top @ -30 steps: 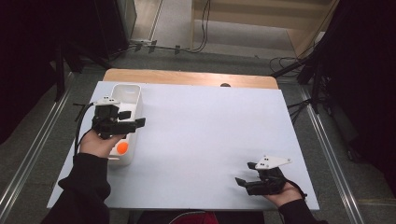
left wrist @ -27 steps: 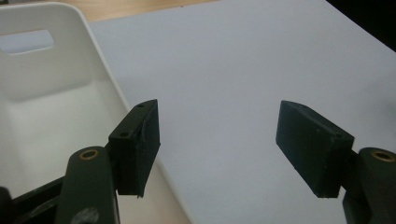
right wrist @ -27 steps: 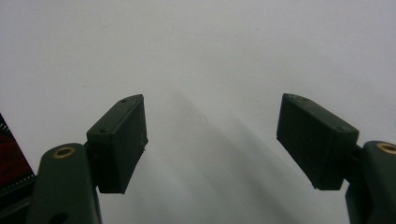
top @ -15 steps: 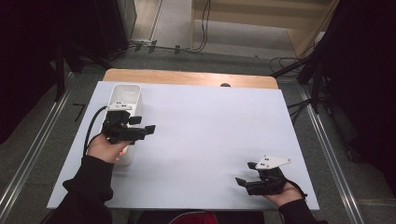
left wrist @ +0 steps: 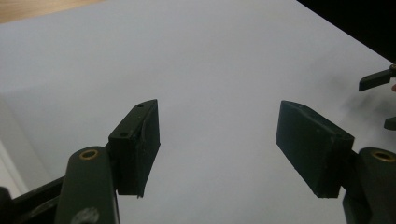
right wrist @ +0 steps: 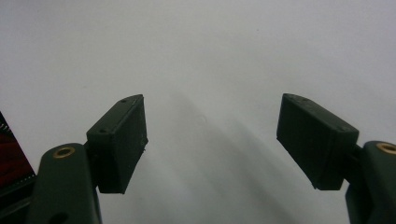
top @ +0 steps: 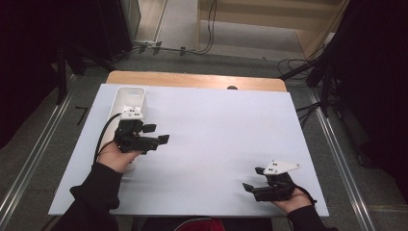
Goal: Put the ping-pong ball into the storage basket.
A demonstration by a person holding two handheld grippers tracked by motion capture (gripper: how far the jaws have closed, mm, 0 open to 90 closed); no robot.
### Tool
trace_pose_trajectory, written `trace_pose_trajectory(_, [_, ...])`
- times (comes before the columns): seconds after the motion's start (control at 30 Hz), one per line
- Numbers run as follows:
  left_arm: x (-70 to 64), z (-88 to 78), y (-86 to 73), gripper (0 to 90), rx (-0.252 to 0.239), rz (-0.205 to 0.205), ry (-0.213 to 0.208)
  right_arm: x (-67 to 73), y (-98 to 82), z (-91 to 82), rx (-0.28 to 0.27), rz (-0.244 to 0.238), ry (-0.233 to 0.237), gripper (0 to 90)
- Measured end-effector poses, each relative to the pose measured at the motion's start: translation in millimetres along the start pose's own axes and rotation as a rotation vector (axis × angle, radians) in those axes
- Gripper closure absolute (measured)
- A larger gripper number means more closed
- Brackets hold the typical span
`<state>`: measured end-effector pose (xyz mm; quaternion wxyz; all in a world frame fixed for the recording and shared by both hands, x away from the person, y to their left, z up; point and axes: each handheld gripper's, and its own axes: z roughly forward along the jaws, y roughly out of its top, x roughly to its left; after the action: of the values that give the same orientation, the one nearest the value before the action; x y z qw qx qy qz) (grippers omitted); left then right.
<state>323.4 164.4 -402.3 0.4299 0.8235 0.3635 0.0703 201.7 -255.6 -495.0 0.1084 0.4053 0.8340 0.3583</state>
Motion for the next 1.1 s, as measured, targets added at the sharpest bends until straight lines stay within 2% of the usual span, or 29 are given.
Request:
trace_pose_trajectory(0.2, [-7.7,4.1,-0.6,30.6,0.008,0.019,-0.017,-0.3,0.1,0.4,-0.001,-0.007,0.0,23.1])
trace_pose_trajectory(0.37, [-13.7,8.8,-3.0,30.6,0.006,0.033,-0.059,0.1,-0.1,0.3,0.002,-0.002,0.001,23.0])
trace_pose_trajectory(0.53, [-19.8,16.0,-6.3,28.0,0.02,0.062,-0.045,-0.1,-0.1,0.5,0.0,-0.006,0.001,23.0])
trace_pose_trajectory(0.67, [-24.0,21.3,-8.8,28.0,0.029,0.067,-0.062,-0.1,0.0,0.5,0.003,-0.005,-0.002,23.1])
trace_pose_trajectory(0.8, [-28.1,25.8,-10.2,28.0,0.042,0.091,-0.076,0.0,-0.1,0.5,0.004,-0.005,-0.002,23.1])
trace_pose_trajectory(1.1, [-32.1,35.9,-17.3,28.0,0.054,0.096,-0.097,-0.2,0.0,0.7,0.002,-0.01,0.0,23.1])
